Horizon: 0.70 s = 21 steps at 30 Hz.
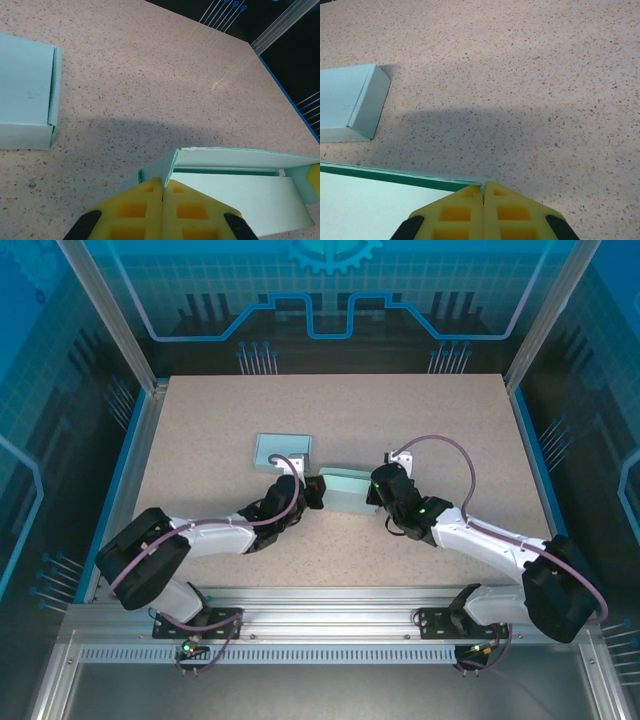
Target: Fold the paper box
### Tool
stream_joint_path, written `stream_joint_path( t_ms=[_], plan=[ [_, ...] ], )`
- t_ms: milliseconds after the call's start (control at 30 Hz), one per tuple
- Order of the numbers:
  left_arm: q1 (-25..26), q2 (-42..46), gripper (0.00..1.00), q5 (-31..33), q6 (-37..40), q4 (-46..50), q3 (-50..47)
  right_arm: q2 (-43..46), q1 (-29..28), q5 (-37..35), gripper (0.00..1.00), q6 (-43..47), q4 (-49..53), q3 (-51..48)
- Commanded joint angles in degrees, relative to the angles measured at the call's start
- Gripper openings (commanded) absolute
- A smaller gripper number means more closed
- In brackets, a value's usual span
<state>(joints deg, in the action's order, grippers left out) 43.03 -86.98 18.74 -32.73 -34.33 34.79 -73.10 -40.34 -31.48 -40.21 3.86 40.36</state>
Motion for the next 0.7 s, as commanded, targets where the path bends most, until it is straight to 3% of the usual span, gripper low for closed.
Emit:
stream_joint_path(
  t_ms=[0, 533, 567, 667],
  plan=[
    [1.6, -3.1, 0.0, -6.0, 0.3, 5.8, -2.8, -2.3, -3.1, 8.5, 0.0, 0.4, 5.8, -3.3],
    [1.8, -5.3, 0.0, -7.7, -0.8, -1.2, -6.1, -4.5, -5.0, 6.7, 0.0, 1.9, 0.5, -9.4],
    [1.8, -5.1, 0.05, -8.2, -0.9, -1.9, -6.4, -4.8, -4.9, 6.5, 0.0, 1.8, 0.2, -9.6],
    [1.8, -3.9, 0.34, -9.6, -0.8, -3.2, -7.7, -5.7, -5.3, 5.8, 0.0, 1.4, -0.4, -10.0]
  ],
)
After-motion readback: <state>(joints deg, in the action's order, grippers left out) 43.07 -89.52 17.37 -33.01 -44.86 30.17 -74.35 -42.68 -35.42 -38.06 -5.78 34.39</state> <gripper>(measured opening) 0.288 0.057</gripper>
